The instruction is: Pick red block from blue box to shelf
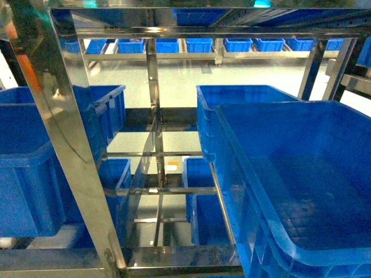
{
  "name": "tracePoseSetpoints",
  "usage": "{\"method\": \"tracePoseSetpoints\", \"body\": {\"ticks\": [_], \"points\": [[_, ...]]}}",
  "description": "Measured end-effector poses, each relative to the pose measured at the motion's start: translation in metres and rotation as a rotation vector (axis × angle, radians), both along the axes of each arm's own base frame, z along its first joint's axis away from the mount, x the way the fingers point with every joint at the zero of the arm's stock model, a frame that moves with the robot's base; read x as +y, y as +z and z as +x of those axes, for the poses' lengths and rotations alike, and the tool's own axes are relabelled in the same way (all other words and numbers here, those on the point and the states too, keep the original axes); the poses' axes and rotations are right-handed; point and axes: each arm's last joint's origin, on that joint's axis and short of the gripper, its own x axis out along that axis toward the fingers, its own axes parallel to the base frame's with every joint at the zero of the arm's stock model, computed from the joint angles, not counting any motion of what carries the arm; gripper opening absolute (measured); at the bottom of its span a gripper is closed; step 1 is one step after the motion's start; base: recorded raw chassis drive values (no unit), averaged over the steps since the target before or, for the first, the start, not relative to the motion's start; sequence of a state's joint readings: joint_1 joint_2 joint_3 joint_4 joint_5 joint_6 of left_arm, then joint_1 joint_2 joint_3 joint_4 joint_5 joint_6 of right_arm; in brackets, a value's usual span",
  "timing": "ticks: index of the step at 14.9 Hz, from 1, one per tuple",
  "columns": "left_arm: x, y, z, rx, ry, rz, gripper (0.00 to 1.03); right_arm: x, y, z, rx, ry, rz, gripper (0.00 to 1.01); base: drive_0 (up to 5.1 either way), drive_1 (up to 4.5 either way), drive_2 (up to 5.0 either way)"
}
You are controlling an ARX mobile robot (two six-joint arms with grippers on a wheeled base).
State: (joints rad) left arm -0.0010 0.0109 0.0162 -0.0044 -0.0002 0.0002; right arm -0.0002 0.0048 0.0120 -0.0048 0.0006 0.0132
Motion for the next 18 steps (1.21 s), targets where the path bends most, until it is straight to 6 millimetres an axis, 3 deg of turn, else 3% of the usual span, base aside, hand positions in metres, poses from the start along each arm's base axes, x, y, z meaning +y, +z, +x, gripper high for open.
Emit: {"method": "tracePoseSetpoints", "body": {"ticks": [16, 18], "points": [[0.0, 0.0, 0.0, 0.0, 0.0, 0.0, 0.98, 0.0, 0.0, 0.0, 0.0, 0.0, 0.0, 0.29, 0.0, 0.0, 0.0], [0.0, 0.0, 0.0, 0.0, -0.001, 0.0, 0.98, 0.0024, -0.0052, 0.0073, 0.241, -0.085, -0.104, 0.29, 0.0, 0.0, 0.0]]}}
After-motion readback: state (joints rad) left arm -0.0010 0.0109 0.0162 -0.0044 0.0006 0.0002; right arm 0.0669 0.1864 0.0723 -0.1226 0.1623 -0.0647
